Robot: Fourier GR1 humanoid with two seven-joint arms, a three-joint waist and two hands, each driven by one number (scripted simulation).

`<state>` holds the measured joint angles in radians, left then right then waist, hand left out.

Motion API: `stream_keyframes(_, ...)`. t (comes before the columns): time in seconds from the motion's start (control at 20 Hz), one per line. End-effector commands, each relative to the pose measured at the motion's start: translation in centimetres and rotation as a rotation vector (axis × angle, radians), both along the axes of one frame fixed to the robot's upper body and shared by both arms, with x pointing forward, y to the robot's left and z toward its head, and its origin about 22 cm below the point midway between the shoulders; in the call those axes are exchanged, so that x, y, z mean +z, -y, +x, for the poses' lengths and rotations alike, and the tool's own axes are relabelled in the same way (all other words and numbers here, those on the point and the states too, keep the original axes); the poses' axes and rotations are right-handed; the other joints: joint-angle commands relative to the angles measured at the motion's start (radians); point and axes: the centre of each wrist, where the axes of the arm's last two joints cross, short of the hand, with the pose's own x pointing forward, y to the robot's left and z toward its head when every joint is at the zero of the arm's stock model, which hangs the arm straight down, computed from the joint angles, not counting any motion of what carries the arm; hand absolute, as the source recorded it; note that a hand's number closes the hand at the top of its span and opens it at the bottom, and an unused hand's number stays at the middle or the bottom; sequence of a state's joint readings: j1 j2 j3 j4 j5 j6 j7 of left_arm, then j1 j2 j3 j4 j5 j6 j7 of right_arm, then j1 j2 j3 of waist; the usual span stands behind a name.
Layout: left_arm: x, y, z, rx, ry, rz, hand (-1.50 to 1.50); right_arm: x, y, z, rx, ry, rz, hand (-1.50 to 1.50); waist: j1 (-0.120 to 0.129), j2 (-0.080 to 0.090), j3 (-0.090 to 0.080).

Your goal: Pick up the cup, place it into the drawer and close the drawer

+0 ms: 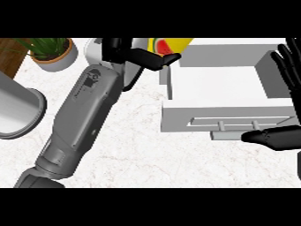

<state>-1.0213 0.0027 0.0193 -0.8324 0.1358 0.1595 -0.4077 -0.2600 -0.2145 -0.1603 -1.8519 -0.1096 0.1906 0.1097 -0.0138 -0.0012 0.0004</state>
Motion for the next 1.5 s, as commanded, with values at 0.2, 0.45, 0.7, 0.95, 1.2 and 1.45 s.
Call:
stream_keyframes(0.2,3.3,4.8,1.7,0.076,-0.157,0.119,1.50,0.7,0.1,0.7,0.031,0.014,0.012,-1.50,-0.045,0.014,0.001)
stream_keyframes(0.45,2.2,5.8,2.0,0.141,-0.214,0.229,1.50,0.1,0.3,0.9,0.062,0.021,0.007,-1.50,-0.080,0.022,0.002)
stream_keyframes(0.7,0.3,5.6,2.0,0.072,-0.317,0.330,1.50,0.2,-0.8,1.3,0.089,0.045,-0.008,-1.50,-0.115,0.035,0.002)
stream_keyframes(0.95,-1.4,5.4,1.7,0.038,-0.367,0.414,1.50,1.2,-2.1,1.7,0.127,0.049,0.005,-1.50,-0.154,0.037,0.002)
stream_keyframes(1.2,-2.7,5.0,1.4,0.012,-0.355,0.386,-1.50,2.0,-2.9,2.8,0.171,0.077,-0.002,-1.50,-0.178,0.054,0.001)
stream_keyframes(1.45,-3.3,4.6,1.1,-0.004,-0.353,0.202,-1.50,1.5,-5.1,2.8,0.404,0.039,0.027,-1.50,-0.201,0.057,0.000)
